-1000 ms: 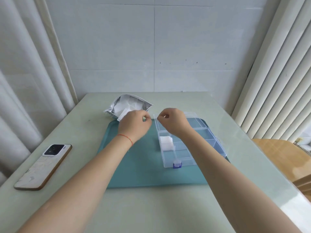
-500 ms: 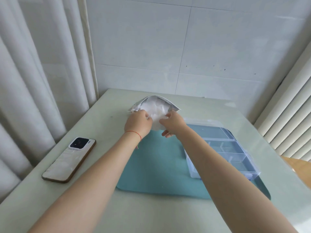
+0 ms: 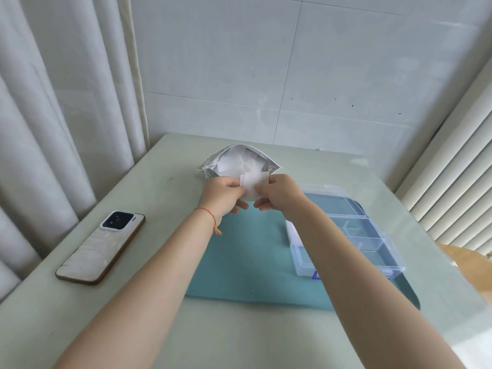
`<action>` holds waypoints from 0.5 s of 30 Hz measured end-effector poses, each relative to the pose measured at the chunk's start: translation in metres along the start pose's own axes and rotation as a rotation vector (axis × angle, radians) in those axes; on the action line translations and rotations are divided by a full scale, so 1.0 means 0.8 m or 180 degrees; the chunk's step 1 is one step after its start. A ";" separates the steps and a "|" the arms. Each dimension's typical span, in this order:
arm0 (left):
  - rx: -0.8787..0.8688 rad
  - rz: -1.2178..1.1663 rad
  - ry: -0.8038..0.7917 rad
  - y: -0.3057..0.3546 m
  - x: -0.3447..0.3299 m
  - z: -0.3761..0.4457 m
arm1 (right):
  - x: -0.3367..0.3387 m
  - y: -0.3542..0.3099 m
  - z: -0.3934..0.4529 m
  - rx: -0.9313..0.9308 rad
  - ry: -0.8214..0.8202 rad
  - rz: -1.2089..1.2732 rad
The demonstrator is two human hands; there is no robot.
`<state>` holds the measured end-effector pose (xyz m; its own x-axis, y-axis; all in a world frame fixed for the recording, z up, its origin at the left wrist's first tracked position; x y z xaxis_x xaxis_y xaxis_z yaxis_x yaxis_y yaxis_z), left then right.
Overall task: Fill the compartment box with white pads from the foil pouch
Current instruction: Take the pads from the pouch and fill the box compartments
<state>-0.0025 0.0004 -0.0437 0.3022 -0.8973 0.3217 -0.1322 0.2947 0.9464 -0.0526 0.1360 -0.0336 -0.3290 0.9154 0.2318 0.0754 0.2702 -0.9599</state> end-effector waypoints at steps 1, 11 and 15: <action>-0.0007 -0.0091 -0.0003 0.001 -0.002 -0.004 | 0.001 -0.003 -0.005 0.0054 -0.0041 -0.0048; 0.0276 -0.1352 -0.0358 -0.001 -0.030 -0.025 | 0.030 -0.008 -0.030 0.0371 0.0374 0.0408; 0.0151 -0.1516 -0.0707 0.009 -0.036 -0.030 | 0.020 -0.010 -0.024 0.0404 0.0384 0.0080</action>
<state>0.0101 0.0365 -0.0455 0.1324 -0.9777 -0.1628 -0.0730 -0.1734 0.9821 -0.0401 0.1547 -0.0194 -0.2126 0.9526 0.2175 -0.0397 0.2140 -0.9760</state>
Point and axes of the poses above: each hand's wrist, its own z-axis towards the middle knuckle, its own x-axis out of the back of the hand, y = z × x, the point moved 9 cm from there along z, towards the middle knuckle, and after that the axes turned 8 degrees about z, right-handed, at the moved point
